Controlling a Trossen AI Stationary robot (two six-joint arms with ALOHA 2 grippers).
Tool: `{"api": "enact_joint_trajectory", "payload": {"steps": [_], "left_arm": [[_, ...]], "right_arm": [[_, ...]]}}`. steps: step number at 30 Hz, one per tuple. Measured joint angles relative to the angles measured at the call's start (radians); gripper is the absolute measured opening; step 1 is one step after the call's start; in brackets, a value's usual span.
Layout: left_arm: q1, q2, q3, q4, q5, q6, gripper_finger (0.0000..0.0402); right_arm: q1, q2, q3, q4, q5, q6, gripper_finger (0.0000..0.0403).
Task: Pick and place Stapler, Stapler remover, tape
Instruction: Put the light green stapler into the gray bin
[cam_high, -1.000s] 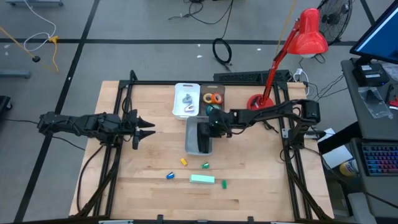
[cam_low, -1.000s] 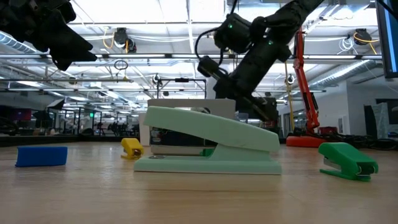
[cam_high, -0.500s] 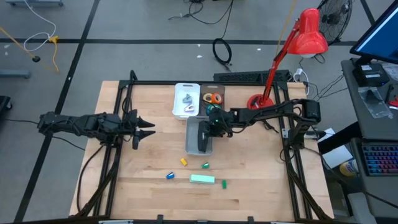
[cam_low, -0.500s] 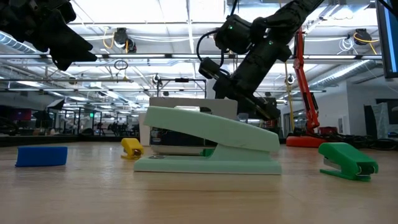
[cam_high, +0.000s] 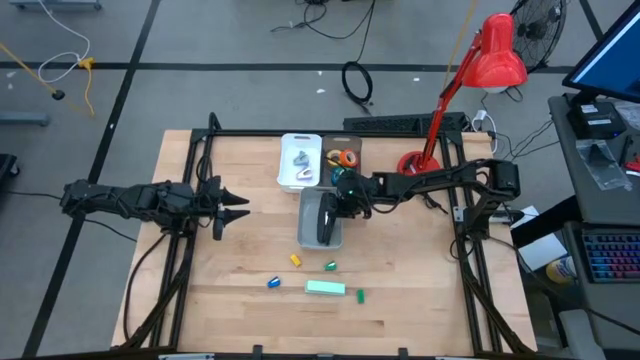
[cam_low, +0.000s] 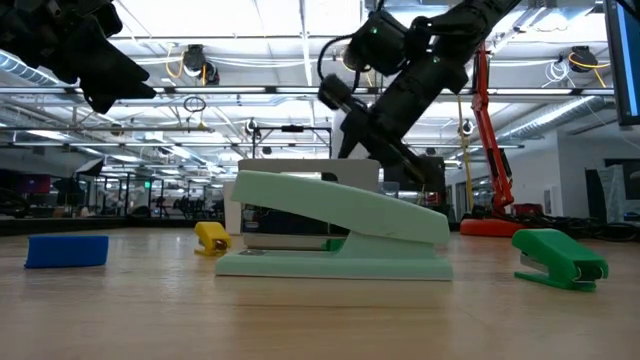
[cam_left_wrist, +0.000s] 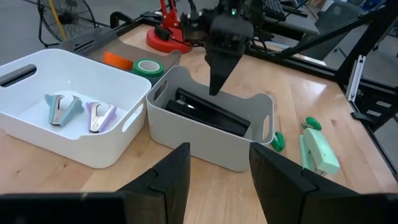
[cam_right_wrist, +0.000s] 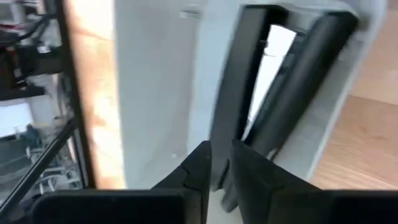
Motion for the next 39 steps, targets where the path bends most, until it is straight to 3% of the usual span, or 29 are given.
{"api": "enact_joint_trajectory", "payload": {"steps": [7, 20, 29, 33, 39], "left_arm": [[0.000, 0.000, 0.000, -0.001, 0.001, -0.007, 0.0166], [0.000, 0.000, 0.000, 0.001, 0.003, -0.103, 0.0166], [0.000, 0.000, 0.000, 0.020, 0.003, -0.230, 0.0166], [0.000, 0.000, 0.000, 0.113, 0.004, -0.364, 0.0166], [-0.008, 0.045, 0.000, 0.348, 0.098, -0.326, 0.0166]], "right_arm": [[0.017, -0.101, 0.000, 0.024, -0.036, -0.216, 0.0004], [0.182, -0.290, 0.000, -0.003, -0.050, -0.684, 0.0001], [0.245, -0.361, 0.000, -0.111, -0.045, -0.813, 0.0001], [0.247, -0.411, 0.000, -0.187, -0.044, -0.888, 0.0001], [0.245, -0.520, -0.008, -0.318, 0.001, -1.002, 0.0000]]}}
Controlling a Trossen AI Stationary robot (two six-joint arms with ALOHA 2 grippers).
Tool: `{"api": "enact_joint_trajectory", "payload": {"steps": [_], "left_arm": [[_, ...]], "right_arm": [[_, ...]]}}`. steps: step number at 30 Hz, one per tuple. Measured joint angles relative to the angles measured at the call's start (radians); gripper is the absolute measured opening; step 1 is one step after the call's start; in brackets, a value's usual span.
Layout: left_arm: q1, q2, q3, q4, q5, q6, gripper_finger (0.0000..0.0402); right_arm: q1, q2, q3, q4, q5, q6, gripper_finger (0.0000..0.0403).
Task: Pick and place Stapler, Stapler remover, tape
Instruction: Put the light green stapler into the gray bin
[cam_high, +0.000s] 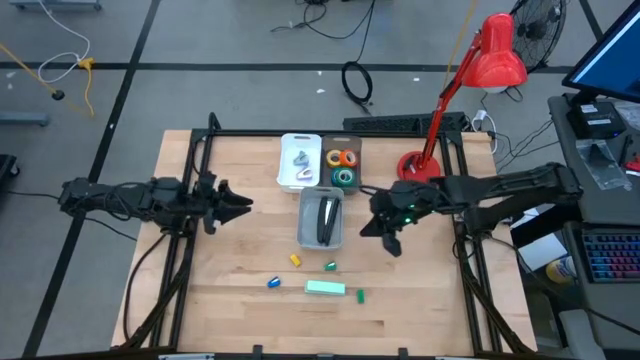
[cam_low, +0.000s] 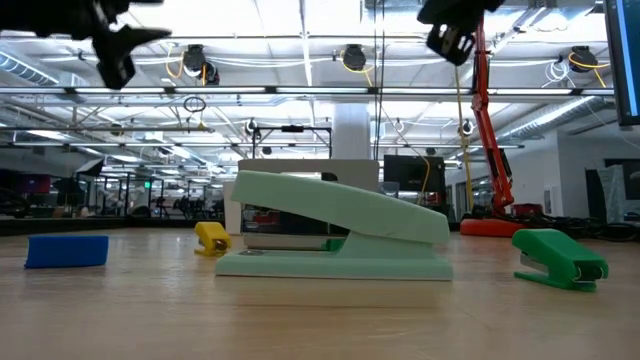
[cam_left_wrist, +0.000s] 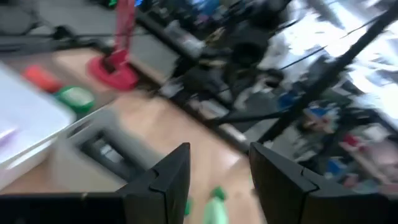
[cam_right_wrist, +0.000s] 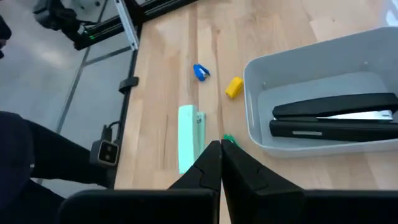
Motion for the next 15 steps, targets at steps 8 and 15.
{"api": "enact_joint_trajectory", "payload": {"steps": [8, 15], "left_arm": [[-0.056, 0.217, 0.000, 0.273, -0.074, -0.041, 0.0166], [-0.148, 0.518, 0.169, 0.287, -0.198, -0.055, 0.0166]], "right_arm": [[0.000, -0.248, -0.207, 0.077, -0.006, 0.040, 0.0000], [0.001, -0.473, -0.417, 0.193, -0.026, 0.158, 0.0000]]}}
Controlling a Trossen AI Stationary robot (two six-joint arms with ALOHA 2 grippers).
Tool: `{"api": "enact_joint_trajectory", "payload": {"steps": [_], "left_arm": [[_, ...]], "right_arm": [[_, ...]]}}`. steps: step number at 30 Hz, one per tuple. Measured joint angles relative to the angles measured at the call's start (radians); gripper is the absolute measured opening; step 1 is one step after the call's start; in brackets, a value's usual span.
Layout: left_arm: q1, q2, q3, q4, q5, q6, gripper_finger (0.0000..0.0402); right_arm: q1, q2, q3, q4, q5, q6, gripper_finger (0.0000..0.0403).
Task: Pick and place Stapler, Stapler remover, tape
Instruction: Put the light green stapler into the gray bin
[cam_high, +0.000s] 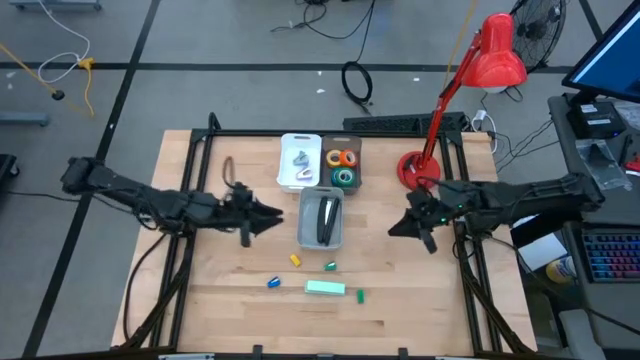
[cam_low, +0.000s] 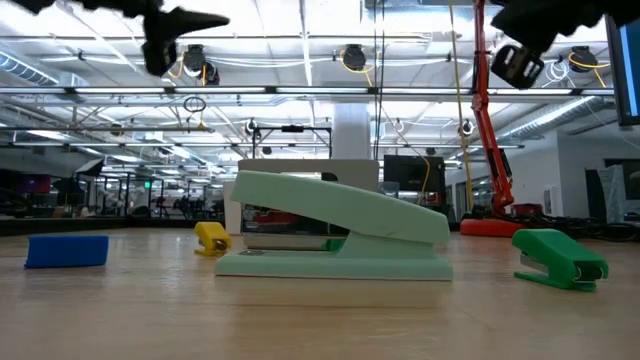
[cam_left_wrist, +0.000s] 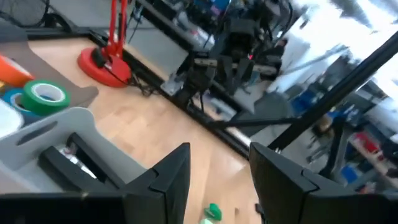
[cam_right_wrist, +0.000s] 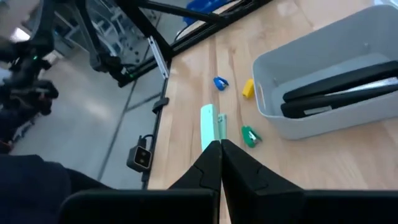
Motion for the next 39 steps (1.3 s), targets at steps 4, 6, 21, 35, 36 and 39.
{"api": "enact_joint_trajectory", "payload": {"steps": [4, 6, 21, 35, 36, 39], "left_arm": [[-0.031, 0.176, 0.195, -0.182, -0.003, -0.012, 0.0166], [-0.041, 0.260, 0.304, -0.293, -0.002, -0.027, 0.0166], [-0.052, 0.823, 0.998, -0.905, 0.225, 0.080, 0.0166], [-0.051, 1.057, 1.074, -0.915, 0.525, 0.135, 0.0166], [-0.051, 1.066, 1.074, -0.916, 0.525, 0.140, 0.0166], [-0.051, 1.091, 1.074, -0.915, 0.524, 0.158, 0.0166]], "right_arm": [[0.000, -0.075, -0.076, 0.041, -0.001, 0.012, 0.0000], [0.000, -0.102, -0.097, 0.043, -0.001, 0.003, 0.0000], [-0.001, -0.223, -0.163, 0.043, -0.078, -0.025, 0.0000], [-0.001, -0.226, -0.167, 0.025, -0.129, -0.051, 0.0000], [-0.001, -0.226, -0.167, 0.023, -0.130, -0.051, 0.0000], [-0.001, -0.226, -0.167, 0.018, -0.130, -0.055, 0.0000]]}}
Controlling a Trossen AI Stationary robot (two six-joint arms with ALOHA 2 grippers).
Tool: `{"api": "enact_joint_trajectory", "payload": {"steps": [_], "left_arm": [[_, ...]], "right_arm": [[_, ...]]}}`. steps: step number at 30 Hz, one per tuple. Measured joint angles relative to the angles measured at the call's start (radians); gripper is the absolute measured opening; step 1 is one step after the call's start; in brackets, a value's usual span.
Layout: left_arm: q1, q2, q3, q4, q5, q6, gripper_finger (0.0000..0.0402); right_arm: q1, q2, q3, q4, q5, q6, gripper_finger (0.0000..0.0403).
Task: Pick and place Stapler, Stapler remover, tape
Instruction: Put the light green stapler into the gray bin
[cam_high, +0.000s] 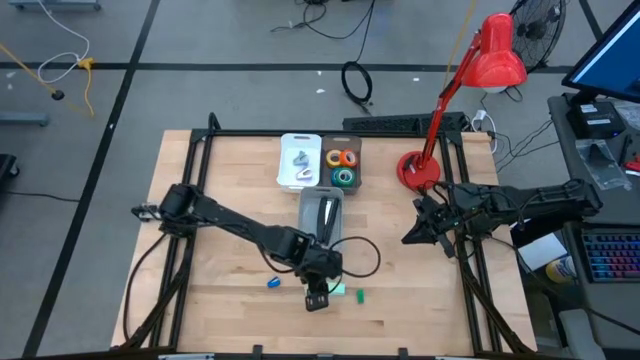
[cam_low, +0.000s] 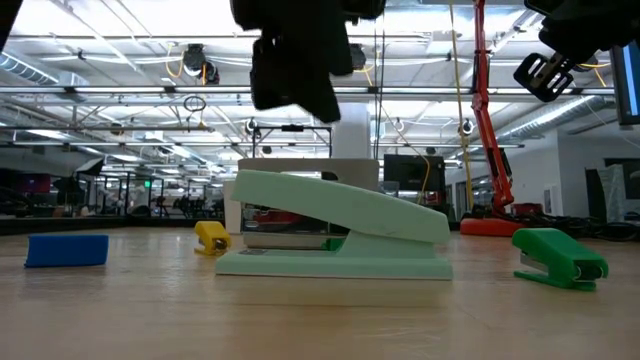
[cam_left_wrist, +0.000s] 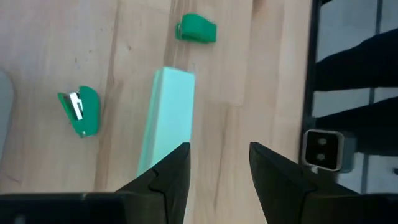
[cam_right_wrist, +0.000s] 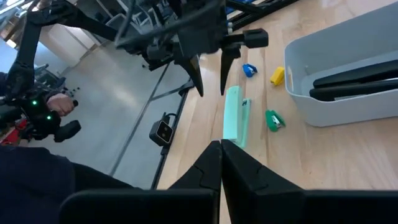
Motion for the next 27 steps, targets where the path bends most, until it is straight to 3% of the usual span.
{"api": "enact_joint_trajectory", "payload": {"steps": [12, 27], "left_arm": [[0.004, 0.034, 0.000, 0.003, -0.033, -0.022, 0.0166], [0.024, 0.034, 0.000, 0.113, 0.005, 0.016, 0.0167]], "right_arm": [[0.000, 0.000, 0.000, -0.007, 0.000, -0.022, 0.0000], [0.000, 0.000, 0.000, -0.011, 0.000, -0.027, 0.0000]]}}
